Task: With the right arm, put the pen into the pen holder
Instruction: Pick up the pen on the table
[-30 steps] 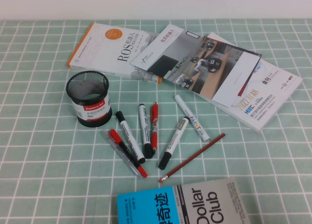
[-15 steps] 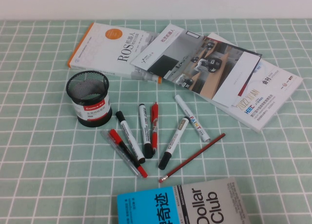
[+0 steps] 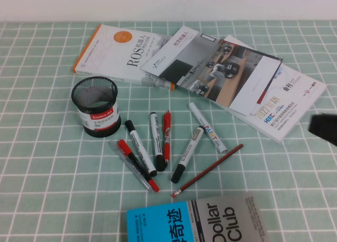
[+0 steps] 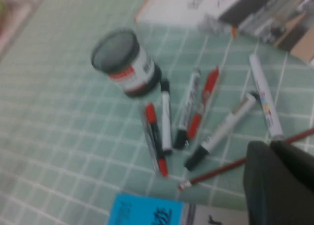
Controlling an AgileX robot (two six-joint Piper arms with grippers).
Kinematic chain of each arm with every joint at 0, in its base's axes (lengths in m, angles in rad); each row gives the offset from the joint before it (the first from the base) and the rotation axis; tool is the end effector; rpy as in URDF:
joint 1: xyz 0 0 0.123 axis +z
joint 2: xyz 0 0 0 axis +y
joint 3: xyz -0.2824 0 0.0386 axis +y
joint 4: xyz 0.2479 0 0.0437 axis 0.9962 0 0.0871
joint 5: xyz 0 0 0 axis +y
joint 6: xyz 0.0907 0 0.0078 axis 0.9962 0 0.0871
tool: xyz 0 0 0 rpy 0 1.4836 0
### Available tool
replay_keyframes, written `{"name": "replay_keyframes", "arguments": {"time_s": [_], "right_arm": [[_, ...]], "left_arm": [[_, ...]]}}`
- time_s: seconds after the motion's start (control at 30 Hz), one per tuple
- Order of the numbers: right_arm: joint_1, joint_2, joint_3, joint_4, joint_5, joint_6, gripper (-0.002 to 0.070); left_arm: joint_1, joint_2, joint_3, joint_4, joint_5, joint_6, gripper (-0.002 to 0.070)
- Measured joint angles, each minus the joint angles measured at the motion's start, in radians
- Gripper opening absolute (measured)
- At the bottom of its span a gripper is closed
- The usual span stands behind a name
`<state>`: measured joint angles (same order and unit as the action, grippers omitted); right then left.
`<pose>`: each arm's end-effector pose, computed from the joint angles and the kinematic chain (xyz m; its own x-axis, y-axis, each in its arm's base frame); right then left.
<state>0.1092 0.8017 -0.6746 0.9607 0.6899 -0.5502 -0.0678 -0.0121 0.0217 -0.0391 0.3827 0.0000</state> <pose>0.1454 0.0638 0.3287 -0.5969 0.1753 -0.7829 -0.4012 0.7798 0.4805 0.0520 -0.0049 0.1721 -0.3022 -0.0158 -0.9531 0.0707 0.9967 -0.0390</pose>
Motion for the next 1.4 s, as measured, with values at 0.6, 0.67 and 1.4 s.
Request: {"name": "replay_keyframes", "arguments": {"time_s": [0.6, 0.67, 1.4], "right_arm": [[0.353, 0.82, -0.765, -0.762, 0.311, 0.496, -0.0017], [0.376, 0.93, -0.872, -0.771, 0.378, 0.496, 0.0], [0.425, 1.459, -1.337, -0.94, 0.536, 0.499, 0.03]], "left_arm": [[0.0, 0.0, 0.0, 0.0, 0.0, 0.0, -0.0006], [0.0, 0.0, 0.0, 0.0, 0.0, 0.0, -0.0006], [0.0, 0.0, 0.0, 0.0, 0.0, 0.0, -0.0006]]}}
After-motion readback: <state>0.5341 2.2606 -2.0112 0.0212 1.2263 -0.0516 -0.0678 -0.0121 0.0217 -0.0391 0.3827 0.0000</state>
